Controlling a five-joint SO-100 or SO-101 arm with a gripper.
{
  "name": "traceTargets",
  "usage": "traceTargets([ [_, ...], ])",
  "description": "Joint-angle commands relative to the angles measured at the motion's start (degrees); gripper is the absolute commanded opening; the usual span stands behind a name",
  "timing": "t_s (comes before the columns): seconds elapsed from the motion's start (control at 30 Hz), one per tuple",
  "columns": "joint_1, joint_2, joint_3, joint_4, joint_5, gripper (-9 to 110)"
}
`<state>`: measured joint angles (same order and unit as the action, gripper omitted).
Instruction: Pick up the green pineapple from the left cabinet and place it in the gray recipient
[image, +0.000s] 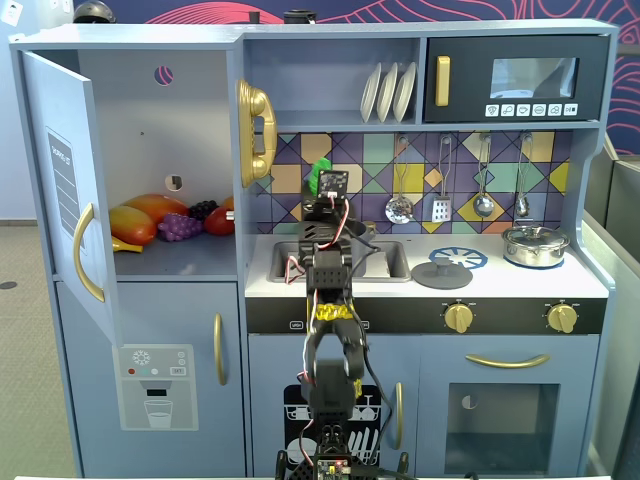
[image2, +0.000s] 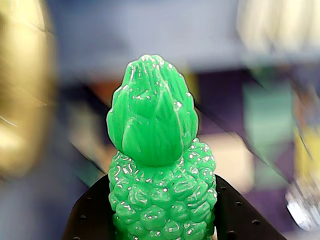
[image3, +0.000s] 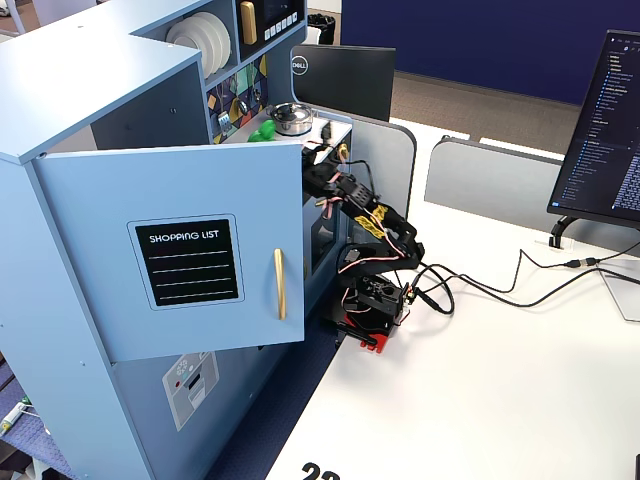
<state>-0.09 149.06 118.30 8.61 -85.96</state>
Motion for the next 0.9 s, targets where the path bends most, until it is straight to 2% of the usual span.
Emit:
traceTargets([
  [0.0, 4.7, -9.1, -6.6, 0.4, -0.5, 0],
  [0.27, 4.9, -24.6, -14.5, -0.2, -3.6, 0],
  [0.5, 2.4, -28.1, -16.4, 1.9, -6.0, 0],
  [0.7, 2.3, -28.0, -16.7, 2.5, -2.6, 32],
  [0.87, 2.9, -24.7, -20.5, 9.3, -2.1, 35],
])
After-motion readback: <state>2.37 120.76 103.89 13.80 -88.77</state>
